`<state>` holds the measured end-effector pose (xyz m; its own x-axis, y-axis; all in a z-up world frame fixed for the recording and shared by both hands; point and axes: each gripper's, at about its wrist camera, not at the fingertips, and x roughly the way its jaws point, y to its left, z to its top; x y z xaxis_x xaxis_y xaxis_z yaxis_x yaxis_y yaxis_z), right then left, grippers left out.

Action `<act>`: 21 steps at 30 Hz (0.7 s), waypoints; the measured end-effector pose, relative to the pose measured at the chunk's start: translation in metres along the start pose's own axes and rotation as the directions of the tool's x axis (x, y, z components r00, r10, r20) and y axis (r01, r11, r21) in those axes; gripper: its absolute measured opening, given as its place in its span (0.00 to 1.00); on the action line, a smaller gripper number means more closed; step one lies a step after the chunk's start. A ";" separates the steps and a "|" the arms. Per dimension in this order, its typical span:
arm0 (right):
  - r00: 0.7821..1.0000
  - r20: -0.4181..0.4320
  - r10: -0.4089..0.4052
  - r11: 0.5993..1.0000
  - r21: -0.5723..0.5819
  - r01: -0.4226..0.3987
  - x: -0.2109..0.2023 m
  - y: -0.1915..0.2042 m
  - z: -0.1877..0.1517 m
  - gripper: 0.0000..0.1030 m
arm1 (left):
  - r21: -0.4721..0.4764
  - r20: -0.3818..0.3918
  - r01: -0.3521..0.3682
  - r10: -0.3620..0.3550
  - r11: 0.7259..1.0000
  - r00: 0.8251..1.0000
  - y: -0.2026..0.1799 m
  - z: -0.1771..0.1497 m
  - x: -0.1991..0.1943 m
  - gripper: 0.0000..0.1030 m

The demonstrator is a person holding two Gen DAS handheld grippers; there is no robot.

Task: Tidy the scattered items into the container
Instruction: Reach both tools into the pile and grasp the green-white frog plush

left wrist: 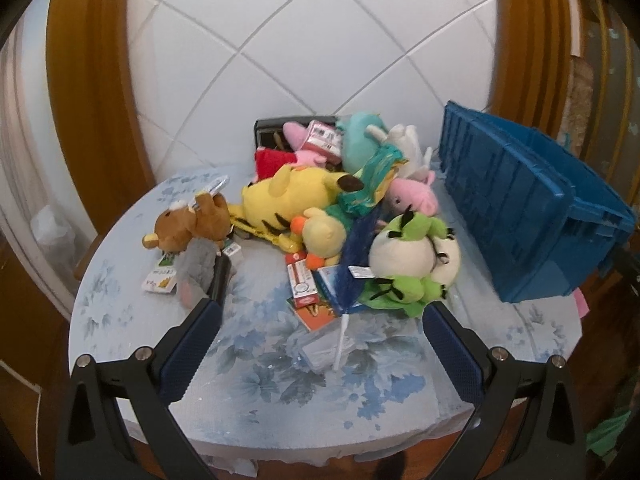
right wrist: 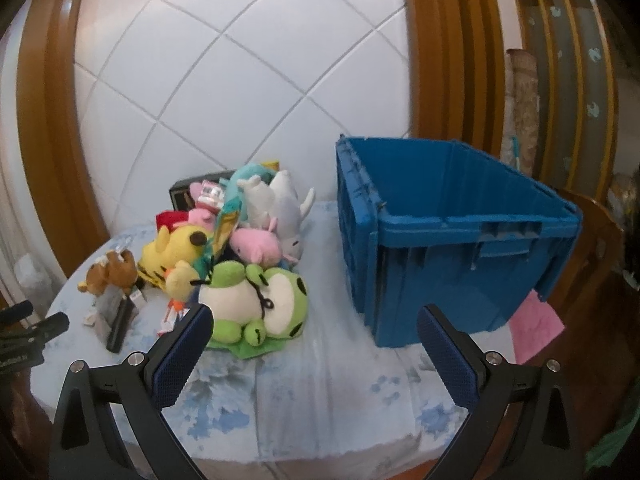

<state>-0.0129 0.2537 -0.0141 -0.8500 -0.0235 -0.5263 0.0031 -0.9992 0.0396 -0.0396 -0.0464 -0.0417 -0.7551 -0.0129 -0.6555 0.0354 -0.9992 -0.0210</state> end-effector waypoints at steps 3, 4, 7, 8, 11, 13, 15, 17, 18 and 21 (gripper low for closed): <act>0.999 -0.026 0.021 1.000 -0.021 -0.022 0.025 0.002 0.003 1.00 | -0.029 -0.039 -0.036 0.035 0.999 0.999 0.005 0.001 0.026 1.00; 0.999 -0.036 0.041 0.999 -0.030 -0.042 0.038 0.004 0.007 1.00 | -0.040 -0.058 -0.055 0.052 0.998 0.997 0.006 0.003 0.037 1.00; 0.993 -0.060 0.101 0.993 -0.054 -0.104 0.075 0.010 0.020 1.00 | -0.060 -0.117 -0.113 0.106 0.992 0.988 0.010 0.010 0.072 1.00; 0.991 -0.062 0.119 0.991 -0.059 -0.123 0.085 0.012 0.024 1.00 | -0.061 -0.126 -0.129 0.121 0.990 0.985 0.010 0.013 0.080 1.00; 0.978 -0.085 0.190 0.976 -0.093 -0.198 0.122 0.022 0.037 1.00 | -0.084 -0.157 -0.152 0.138 0.985 0.978 0.009 0.020 0.103 1.00; 0.971 -0.109 0.215 0.968 -0.110 -0.226 0.144 0.027 0.040 1.00 | -0.078 -0.177 -0.159 0.143 0.984 0.974 0.002 0.022 0.118 1.00; 0.960 -0.147 0.237 0.960 -0.116 -0.255 0.167 0.032 0.040 1.00 | -0.068 -0.189 -0.162 0.147 0.984 0.971 -0.006 0.024 0.129 1.00; 0.950 -0.183 0.254 0.953 -0.121 -0.278 0.188 0.036 0.039 1.00 | -0.053 -0.191 -0.155 0.143 0.986 0.971 -0.017 0.025 0.141 1.00; 0.945 -0.199 0.259 0.950 -0.123 -0.287 0.198 0.039 0.038 1.00 | -0.044 -0.192 -0.148 0.137 0.988 0.972 -0.021 0.026 0.144 1.00; 0.929 -0.251 0.272 0.941 -0.133 -0.311 0.218 0.046 0.031 0.96 | -0.012 -0.220 -0.117 0.111 0.993 0.969 -0.039 0.026 0.168 0.96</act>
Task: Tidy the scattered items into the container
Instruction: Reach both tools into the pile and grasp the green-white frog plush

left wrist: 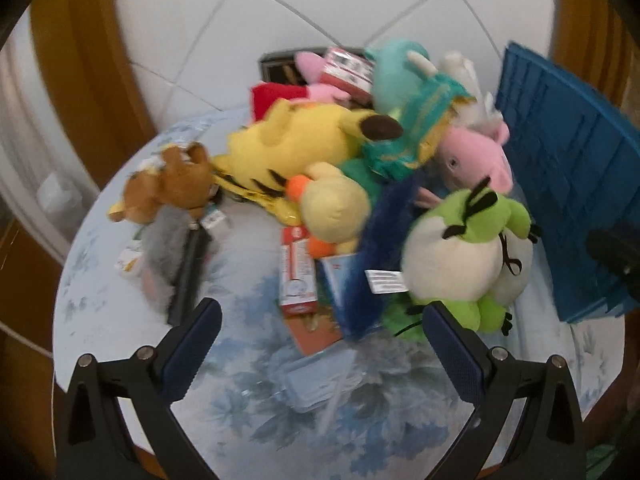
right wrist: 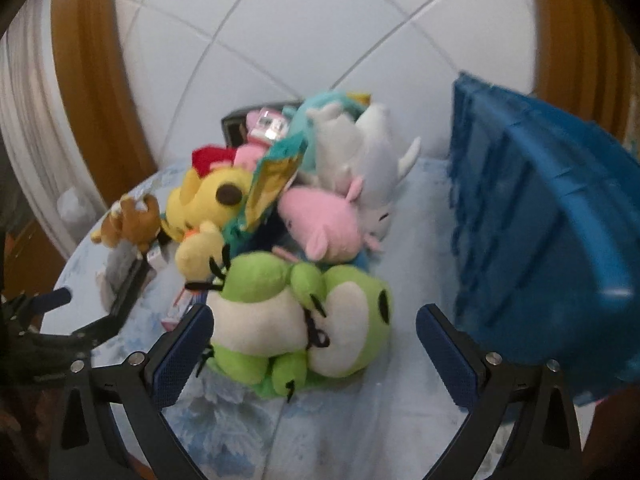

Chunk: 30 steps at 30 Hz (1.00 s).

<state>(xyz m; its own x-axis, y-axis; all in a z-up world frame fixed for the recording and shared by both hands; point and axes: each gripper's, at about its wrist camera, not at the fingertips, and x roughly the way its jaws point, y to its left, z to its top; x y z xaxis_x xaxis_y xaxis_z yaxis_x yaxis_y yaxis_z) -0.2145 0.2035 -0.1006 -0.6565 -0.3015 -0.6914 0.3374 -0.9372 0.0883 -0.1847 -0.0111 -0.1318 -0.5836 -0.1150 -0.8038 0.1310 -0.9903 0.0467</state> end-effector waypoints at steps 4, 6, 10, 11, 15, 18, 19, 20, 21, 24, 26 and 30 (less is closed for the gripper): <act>0.997 -0.079 -0.008 1.000 -0.010 0.008 0.035 -0.001 -0.006 0.76 | 0.055 -0.048 0.065 -0.063 0.996 0.997 -0.025 0.004 0.035 0.89; 0.994 -0.110 -0.021 1.000 0.014 0.023 0.049 -0.008 -0.011 0.75 | 0.076 -0.062 0.085 -0.081 0.993 0.995 -0.036 0.005 0.050 0.89; 0.985 -0.165 -0.056 0.996 0.055 0.066 0.075 -0.025 -0.024 0.74 | 0.114 -0.074 0.114 -0.106 0.987 0.992 -0.056 0.010 0.069 0.89; 0.982 -0.177 -0.063 0.995 0.067 0.076 0.080 -0.030 -0.027 0.74 | 0.123 -0.072 0.116 -0.108 0.986 0.992 -0.060 0.012 0.073 0.89; 0.975 -0.215 -0.060 0.992 0.100 0.083 0.097 -0.046 -0.036 0.74 | 0.152 -0.066 0.118 -0.109 0.981 0.992 -0.075 0.020 0.086 0.89; 0.974 -0.223 -0.044 0.991 0.115 0.071 0.107 -0.055 -0.037 0.74 | 0.141 -0.059 0.096 -0.089 0.985 0.994 -0.072 0.030 0.096 0.98; 0.973 -0.227 -0.035 0.990 0.123 0.064 0.111 -0.059 -0.036 0.74 | 0.137 -0.063 0.100 -0.092 0.985 0.994 -0.071 0.034 0.099 1.00; 0.973 -0.232 -0.023 0.990 0.130 0.055 0.116 -0.061 -0.036 0.74 | 0.133 -0.067 0.104 -0.096 0.986 0.993 -0.069 0.037 0.102 1.00; 0.972 -0.237 -0.011 0.990 0.137 0.045 0.121 -0.064 -0.037 0.74 | 0.132 -0.071 0.114 -0.105 0.985 0.992 -0.068 0.038 0.103 1.00; 0.967 -0.253 0.030 0.987 0.159 0.011 0.139 -0.073 -0.039 0.82 | 0.142 -0.076 0.157 -0.148 0.977 0.986 -0.068 0.039 0.099 1.00; 0.965 -0.259 0.044 0.986 0.167 0.000 0.148 -0.077 -0.040 0.91 | 0.155 -0.072 0.185 -0.176 0.971 0.982 -0.072 0.038 0.092 1.00; 0.962 -0.259 0.083 0.982 0.187 -0.034 0.161 -0.082 -0.043 0.93 | 0.201 -0.080 0.165 -0.152 0.966 0.985 -0.090 0.036 0.095 1.00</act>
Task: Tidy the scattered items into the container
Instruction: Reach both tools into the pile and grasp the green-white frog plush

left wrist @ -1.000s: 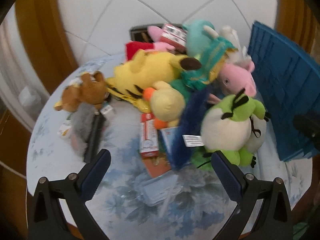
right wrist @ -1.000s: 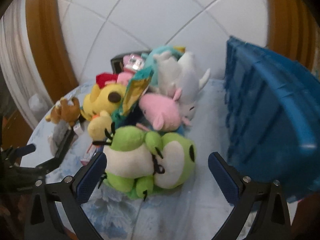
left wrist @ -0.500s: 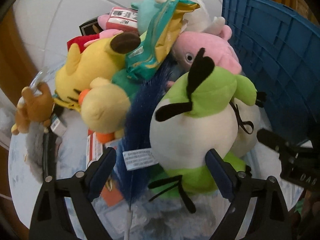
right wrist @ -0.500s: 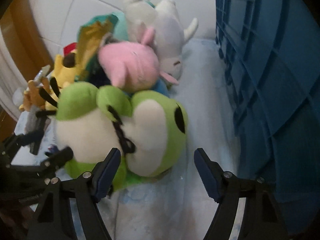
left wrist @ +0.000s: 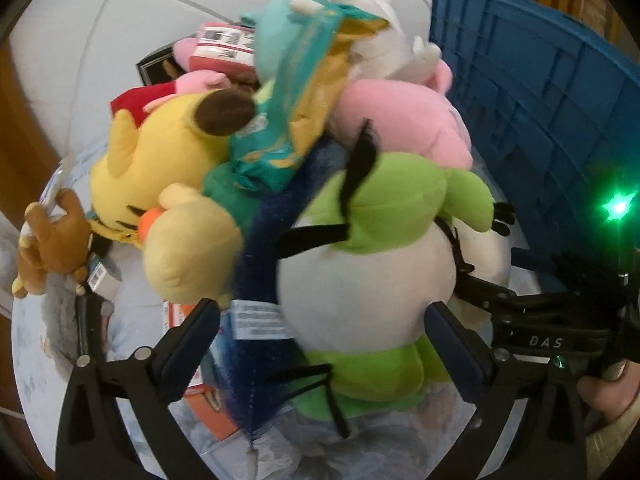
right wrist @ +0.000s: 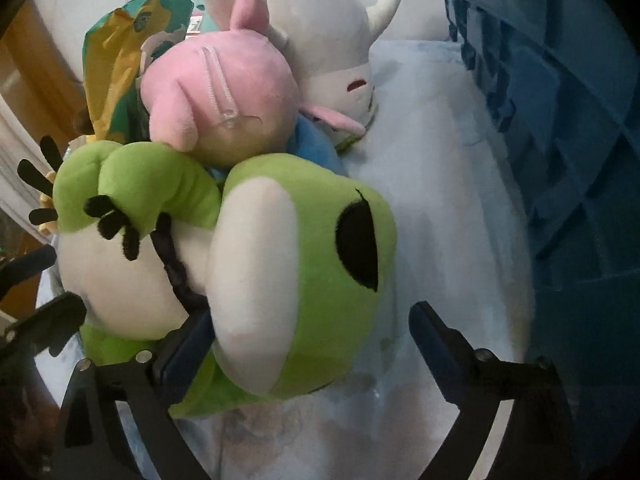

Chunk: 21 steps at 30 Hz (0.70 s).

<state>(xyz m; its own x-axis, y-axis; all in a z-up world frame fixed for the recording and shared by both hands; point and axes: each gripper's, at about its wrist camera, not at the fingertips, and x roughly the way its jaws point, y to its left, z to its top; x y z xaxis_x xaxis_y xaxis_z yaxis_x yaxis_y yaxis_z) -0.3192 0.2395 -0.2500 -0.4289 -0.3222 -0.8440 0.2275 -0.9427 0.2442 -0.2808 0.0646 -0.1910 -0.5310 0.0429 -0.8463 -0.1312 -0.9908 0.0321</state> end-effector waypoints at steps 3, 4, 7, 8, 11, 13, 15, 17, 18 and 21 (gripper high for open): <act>1.000 -0.005 0.020 1.000 0.002 -0.020 -0.001 -0.005 -0.001 0.93 | 0.030 -0.016 -0.023 0.024 0.999 1.000 -0.012 0.001 0.014 1.00; 1.000 -0.012 0.024 1.000 -0.004 -0.024 -0.002 -0.006 -0.001 0.93 | 0.022 -0.024 -0.021 0.021 1.000 0.999 -0.011 0.002 0.022 1.00; 0.998 -0.026 0.050 0.999 -0.016 -0.050 -0.001 -0.010 0.002 0.83 | -0.021 -0.035 0.008 -0.009 1.000 0.999 -0.005 0.003 0.039 1.00; 0.998 -0.024 0.056 0.998 -0.020 -0.056 0.000 -0.010 0.003 0.83 | -0.029 -0.035 0.008 -0.009 1.000 0.999 -0.003 0.003 0.041 1.00; 0.997 -0.026 0.074 0.997 -0.026 -0.074 0.008 -0.011 0.008 0.86 | -0.020 -0.029 0.010 -0.011 1.000 1.000 -0.001 0.004 0.045 1.00; 0.997 -0.025 0.075 0.997 -0.019 -0.076 0.016 -0.014 0.012 0.96 | -0.014 -0.015 0.014 -0.014 1.000 1.000 0.000 0.003 0.046 1.00; 0.994 -0.017 0.110 0.994 -0.003 -0.110 0.024 -0.019 0.012 0.99 | -0.016 0.008 0.022 -0.022 1.000 1.000 0.001 0.001 0.049 1.00; 0.985 -0.017 0.174 0.984 0.035 -0.174 0.034 -0.026 0.011 0.98 | -0.015 0.043 0.029 -0.029 0.999 0.999 0.000 -0.002 0.051 0.96; 0.977 -0.006 0.213 0.976 0.055 -0.212 0.037 -0.029 0.010 0.88 | -0.006 0.064 0.026 -0.026 1.000 0.998 -0.002 -0.005 0.048 0.85; 0.972 0.063 0.225 0.974 0.016 -0.226 0.018 -0.015 0.005 0.69 | 0.019 0.094 0.031 -0.033 0.999 0.995 -0.004 -0.008 0.033 0.72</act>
<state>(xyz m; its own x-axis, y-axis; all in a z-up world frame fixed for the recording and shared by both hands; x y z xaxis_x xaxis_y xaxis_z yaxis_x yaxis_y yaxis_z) -0.3351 0.2475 -0.2663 -0.4206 -0.5308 -0.7358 0.3051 -0.8465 0.4363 -0.2909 0.0692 -0.2231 -0.6028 0.0870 -0.7931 -0.1631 -0.9865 0.0158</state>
